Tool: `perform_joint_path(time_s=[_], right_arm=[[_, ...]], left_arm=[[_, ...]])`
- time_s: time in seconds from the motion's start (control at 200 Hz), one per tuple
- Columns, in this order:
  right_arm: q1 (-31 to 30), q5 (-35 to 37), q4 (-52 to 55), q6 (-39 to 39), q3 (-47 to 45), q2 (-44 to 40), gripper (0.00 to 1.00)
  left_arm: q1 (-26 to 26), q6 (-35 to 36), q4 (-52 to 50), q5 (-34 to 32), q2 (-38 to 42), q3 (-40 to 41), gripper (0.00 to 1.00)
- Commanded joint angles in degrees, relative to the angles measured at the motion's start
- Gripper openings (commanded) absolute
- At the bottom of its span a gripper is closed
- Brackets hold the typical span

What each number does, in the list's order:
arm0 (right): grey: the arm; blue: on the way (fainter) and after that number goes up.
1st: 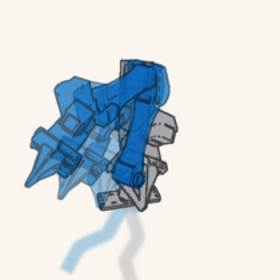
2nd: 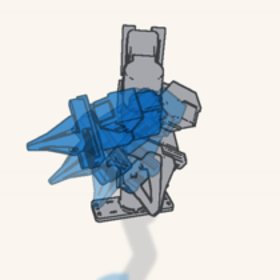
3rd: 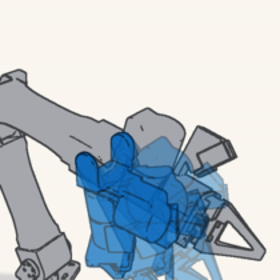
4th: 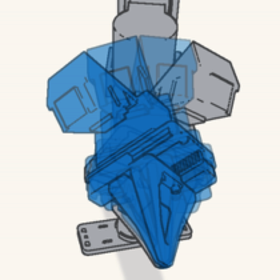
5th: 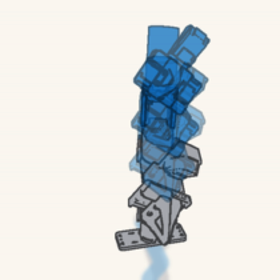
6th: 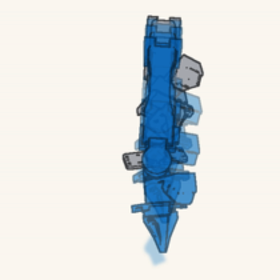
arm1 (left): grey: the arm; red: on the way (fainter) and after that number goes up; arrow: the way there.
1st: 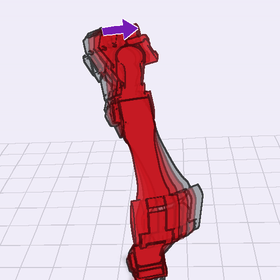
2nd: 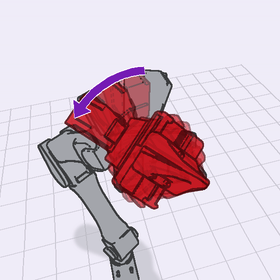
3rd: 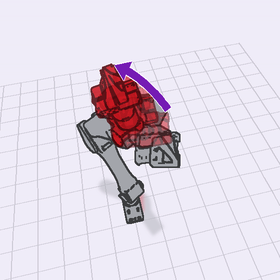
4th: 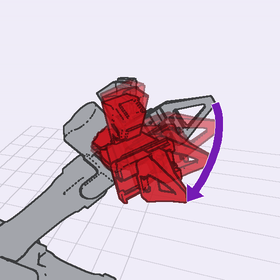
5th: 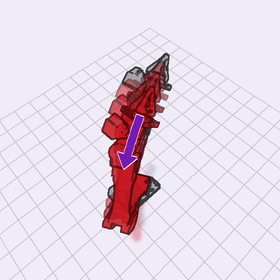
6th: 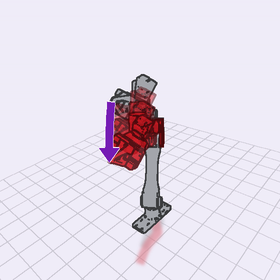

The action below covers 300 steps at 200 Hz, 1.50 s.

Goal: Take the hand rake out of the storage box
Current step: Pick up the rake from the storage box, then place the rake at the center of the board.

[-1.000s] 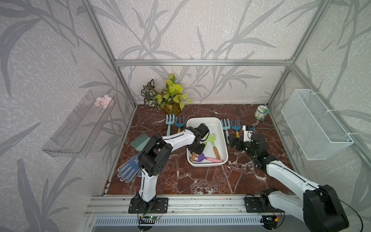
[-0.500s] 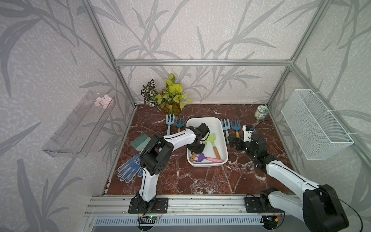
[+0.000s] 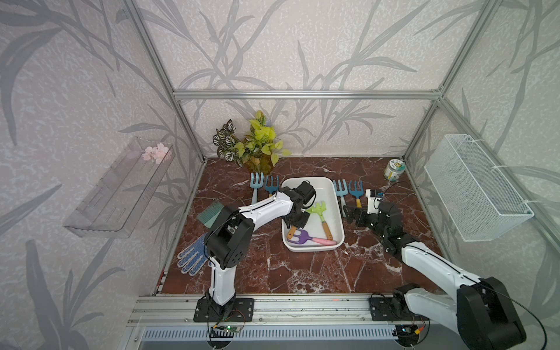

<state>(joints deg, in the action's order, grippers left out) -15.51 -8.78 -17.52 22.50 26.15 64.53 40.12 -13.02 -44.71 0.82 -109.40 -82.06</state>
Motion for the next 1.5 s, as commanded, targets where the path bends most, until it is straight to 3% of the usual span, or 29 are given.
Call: perform_joint_path(time_s=[0.0, 0.585, 1.015, 1.495], right_arm=[[0.31, -0.69, -1.64, 0.09, -0.31, 0.37, 0.99], [0.31, -1.51, -1.56, 0.00, 0.57, 1.82, 0.99], [0.38, -1.86, -1.41, 0.00, 0.74, 2.18, 0.99], [0.37, -2.16, -1.55, -0.09, 0.93, 2.63, 0.99]], left_arm=[[-0.19, -1.13, 0.37, -1.88, 4.85, -0.91, 0.13], [-0.19, -5.21, 2.02, -3.98, 20.85, 4.12, 0.12], [-2.10, -12.27, 4.27, -12.97, 33.23, 20.37, 0.11], [-5.91, -15.34, 10.39, -8.52, 32.91, 33.51, 0.11]])
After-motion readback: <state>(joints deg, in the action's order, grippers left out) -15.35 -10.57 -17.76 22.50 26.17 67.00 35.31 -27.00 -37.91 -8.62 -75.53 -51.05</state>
